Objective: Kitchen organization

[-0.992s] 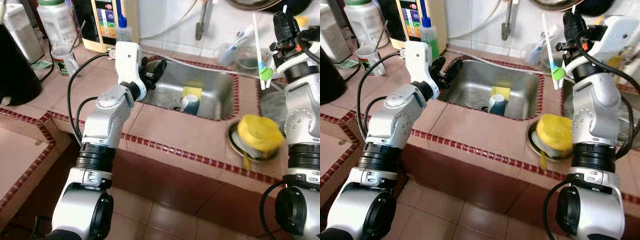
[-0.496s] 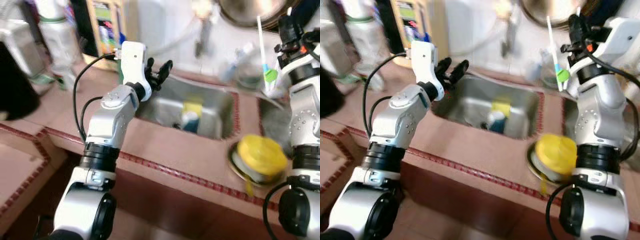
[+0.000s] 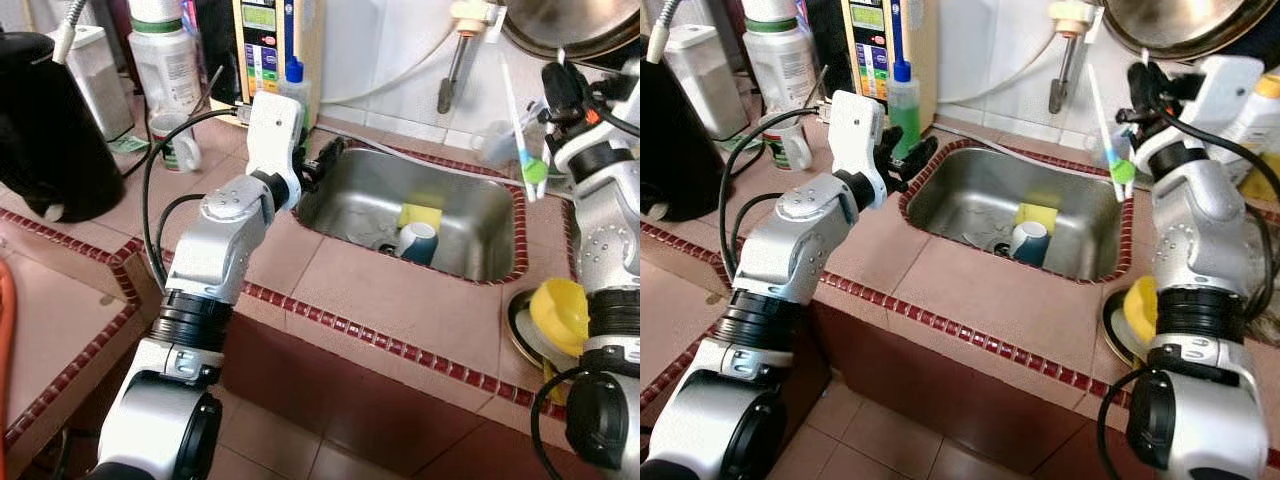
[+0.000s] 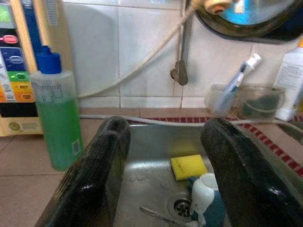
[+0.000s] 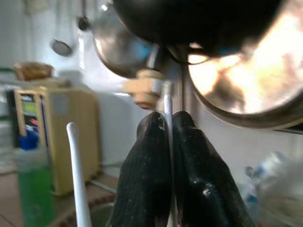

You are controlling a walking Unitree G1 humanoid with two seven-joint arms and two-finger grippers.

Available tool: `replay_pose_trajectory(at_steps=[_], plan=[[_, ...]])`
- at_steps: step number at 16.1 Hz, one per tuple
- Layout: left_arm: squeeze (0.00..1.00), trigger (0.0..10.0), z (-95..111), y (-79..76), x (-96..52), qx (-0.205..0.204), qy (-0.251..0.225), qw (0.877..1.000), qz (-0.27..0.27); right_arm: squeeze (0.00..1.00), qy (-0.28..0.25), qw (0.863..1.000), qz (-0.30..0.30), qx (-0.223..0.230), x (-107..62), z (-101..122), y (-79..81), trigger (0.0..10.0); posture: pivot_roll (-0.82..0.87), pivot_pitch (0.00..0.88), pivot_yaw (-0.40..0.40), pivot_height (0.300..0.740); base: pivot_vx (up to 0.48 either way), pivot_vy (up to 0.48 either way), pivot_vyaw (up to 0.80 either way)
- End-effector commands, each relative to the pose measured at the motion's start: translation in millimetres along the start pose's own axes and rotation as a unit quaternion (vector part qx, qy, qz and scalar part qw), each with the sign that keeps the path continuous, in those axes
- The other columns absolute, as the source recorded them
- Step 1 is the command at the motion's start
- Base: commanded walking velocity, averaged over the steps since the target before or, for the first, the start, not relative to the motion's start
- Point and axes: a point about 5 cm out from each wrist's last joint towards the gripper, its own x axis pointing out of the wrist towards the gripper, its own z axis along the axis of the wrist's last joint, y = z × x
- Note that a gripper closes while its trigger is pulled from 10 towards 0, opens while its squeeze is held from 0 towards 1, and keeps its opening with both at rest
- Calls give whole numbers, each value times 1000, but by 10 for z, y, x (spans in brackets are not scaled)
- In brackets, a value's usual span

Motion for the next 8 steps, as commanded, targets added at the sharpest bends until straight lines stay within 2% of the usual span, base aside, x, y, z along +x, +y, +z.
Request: replay_pose_trajectory(at_steps=[1, 5, 8], plan=[[0, 10000, 22, -90, -27, 25, 6, 999, -19, 0, 14, 1000, -10, -12, 20, 30, -64, 10000, -76, 90, 3, 740, 0, 0, 0], [0, 10000, 13, -222, -159, 31, 27, 998, -56, 0, 44, 999, -9, -14, -10, -73, -119, 10000, -65, 176, 16, 740, 0, 0, 0], [0, 10000, 64, -401, -309, 35, 36, 993, -107, 0, 67, 997, -19, -18, -12, -159, -172, 10000, -51, 248, 29, 740, 0, 0, 0]])
